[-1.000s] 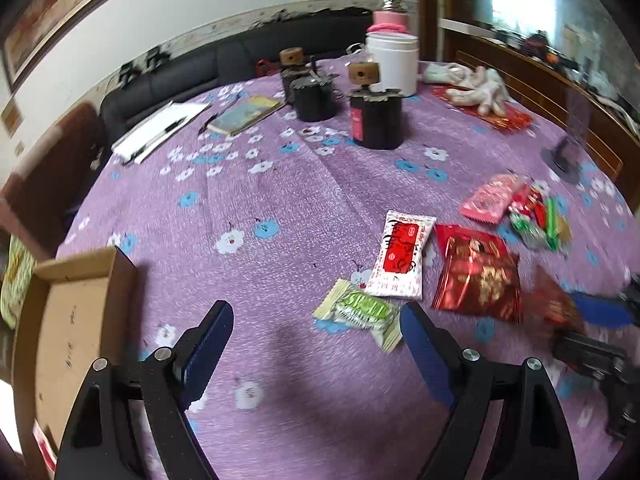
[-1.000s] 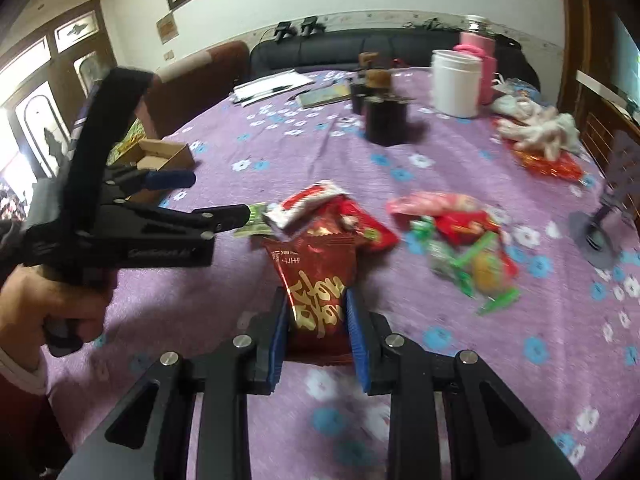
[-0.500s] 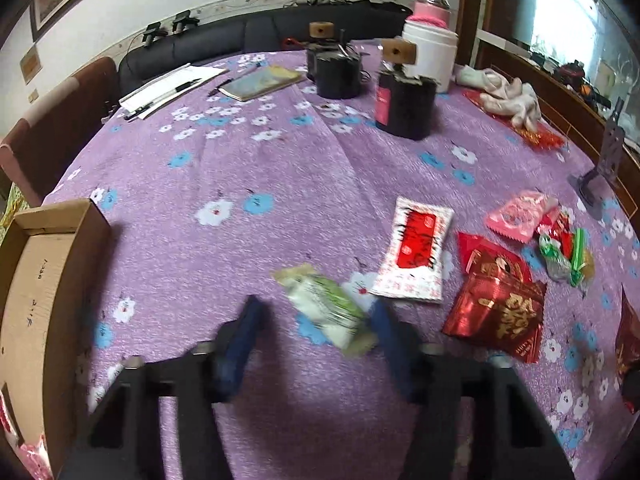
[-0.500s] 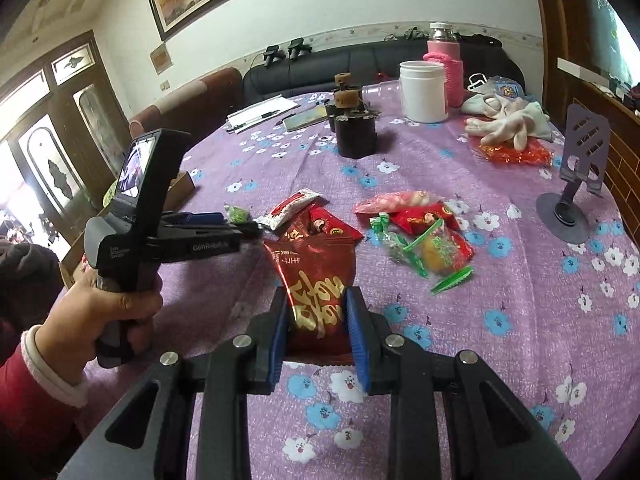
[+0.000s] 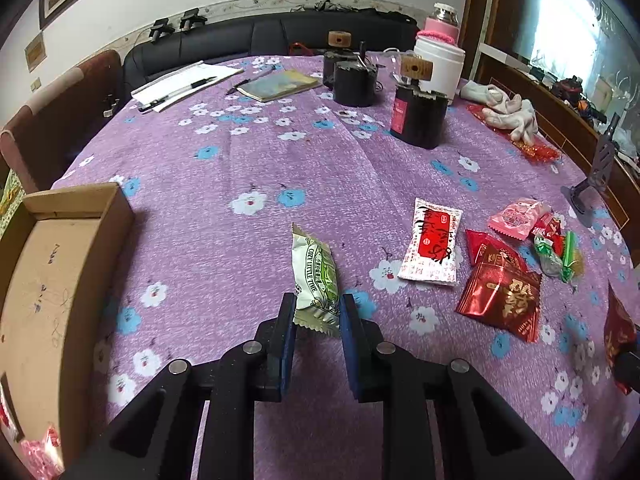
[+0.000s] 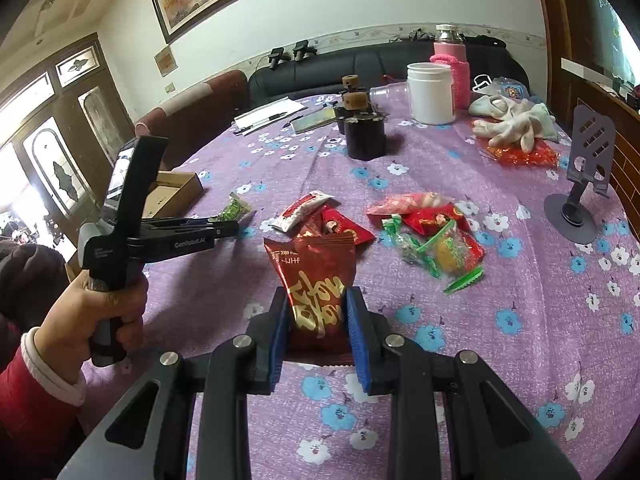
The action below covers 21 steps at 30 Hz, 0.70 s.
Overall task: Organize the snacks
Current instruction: 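Grasp the green-wrapped candy with the left tool while the right tool grasps the red foil pack, then carry the green candy and red foil pack over the tray with both tools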
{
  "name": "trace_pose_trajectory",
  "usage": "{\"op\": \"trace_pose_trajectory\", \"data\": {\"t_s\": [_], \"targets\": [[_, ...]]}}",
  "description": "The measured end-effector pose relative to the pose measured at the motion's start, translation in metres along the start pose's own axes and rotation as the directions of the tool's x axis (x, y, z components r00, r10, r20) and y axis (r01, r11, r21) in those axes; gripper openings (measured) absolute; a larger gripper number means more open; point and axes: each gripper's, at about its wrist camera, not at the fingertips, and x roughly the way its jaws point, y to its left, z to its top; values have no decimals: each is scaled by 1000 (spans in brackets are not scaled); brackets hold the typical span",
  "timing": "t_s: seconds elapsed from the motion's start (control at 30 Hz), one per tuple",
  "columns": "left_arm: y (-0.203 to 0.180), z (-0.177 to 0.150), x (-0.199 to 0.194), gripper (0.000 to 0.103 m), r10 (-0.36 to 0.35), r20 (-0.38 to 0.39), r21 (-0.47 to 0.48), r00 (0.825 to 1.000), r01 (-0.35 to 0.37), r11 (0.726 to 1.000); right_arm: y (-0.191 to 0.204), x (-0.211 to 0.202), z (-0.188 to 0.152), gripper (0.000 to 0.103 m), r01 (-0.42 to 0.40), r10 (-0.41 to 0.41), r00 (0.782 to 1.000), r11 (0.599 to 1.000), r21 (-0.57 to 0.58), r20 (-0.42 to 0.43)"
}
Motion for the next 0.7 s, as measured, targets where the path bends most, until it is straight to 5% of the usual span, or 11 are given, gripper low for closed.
{"op": "trace_pose_trajectory", "data": {"t_s": [0.7], "targets": [[58,-29,-82,22,137,109,-90,985,-128,988,90,20,19,27,-116,114,993,985,-124,-18]]}}
